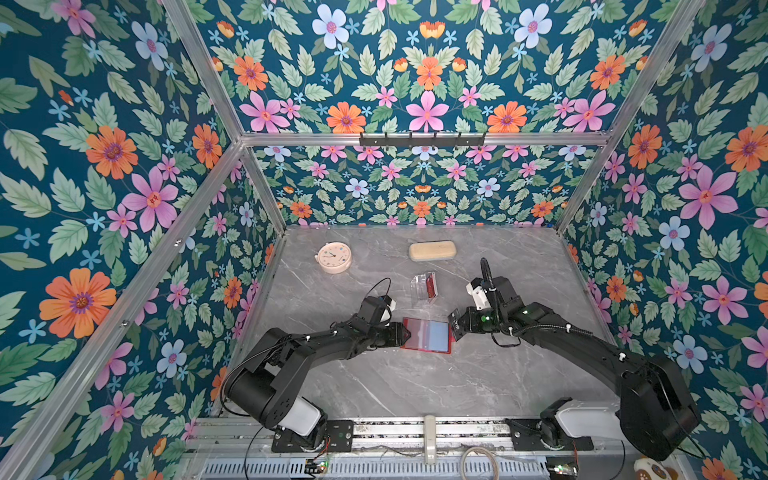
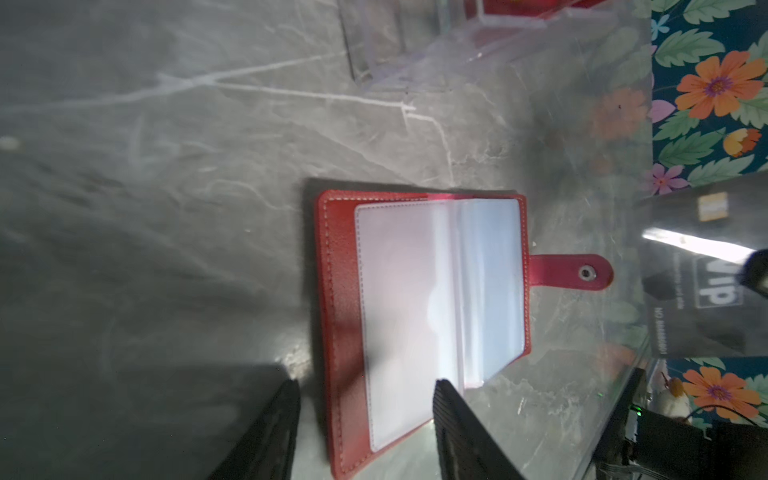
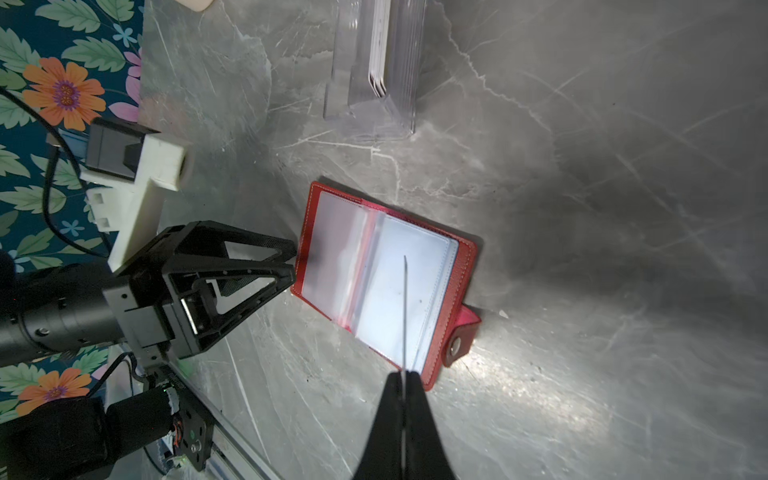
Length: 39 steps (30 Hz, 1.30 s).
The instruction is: Put the credit cards into the card holder
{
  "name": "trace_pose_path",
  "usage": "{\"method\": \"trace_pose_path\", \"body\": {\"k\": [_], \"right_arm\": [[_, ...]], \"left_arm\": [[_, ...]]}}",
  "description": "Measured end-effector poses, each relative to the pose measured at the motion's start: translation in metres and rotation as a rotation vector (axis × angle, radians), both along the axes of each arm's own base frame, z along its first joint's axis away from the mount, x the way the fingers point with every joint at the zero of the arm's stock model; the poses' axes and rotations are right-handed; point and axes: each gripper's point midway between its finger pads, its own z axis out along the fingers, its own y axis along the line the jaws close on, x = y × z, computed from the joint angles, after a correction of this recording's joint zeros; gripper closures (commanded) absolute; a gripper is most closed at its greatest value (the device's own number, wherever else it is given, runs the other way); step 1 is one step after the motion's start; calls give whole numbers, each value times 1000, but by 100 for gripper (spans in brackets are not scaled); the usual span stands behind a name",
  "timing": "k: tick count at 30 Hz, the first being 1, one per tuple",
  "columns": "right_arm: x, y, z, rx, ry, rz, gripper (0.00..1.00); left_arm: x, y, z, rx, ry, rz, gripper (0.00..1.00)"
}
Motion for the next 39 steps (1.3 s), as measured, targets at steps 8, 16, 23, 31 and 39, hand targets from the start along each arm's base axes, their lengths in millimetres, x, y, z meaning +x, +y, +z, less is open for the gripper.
{"method": "trace_pose_path", "body": {"k": [8, 16, 23, 31, 39], "right_arm": [[-3, 6, -17, 39, 30, 10, 100], [1, 22, -24, 104, 58, 36, 100], [0, 36, -35, 162, 112, 72, 100], [-2, 47, -46, 197, 152, 108, 100], [-3, 51, -54, 204, 177, 115, 100]], "left_arm": [[-11, -14, 0, -34, 16, -26, 47], [-7, -11, 3, -25, 3, 6, 48], [0, -7, -3, 0, -17, 35, 54], [4, -11, -4, -19, -32, 39, 60], [5, -11, -6, -14, -28, 44, 65]]}}
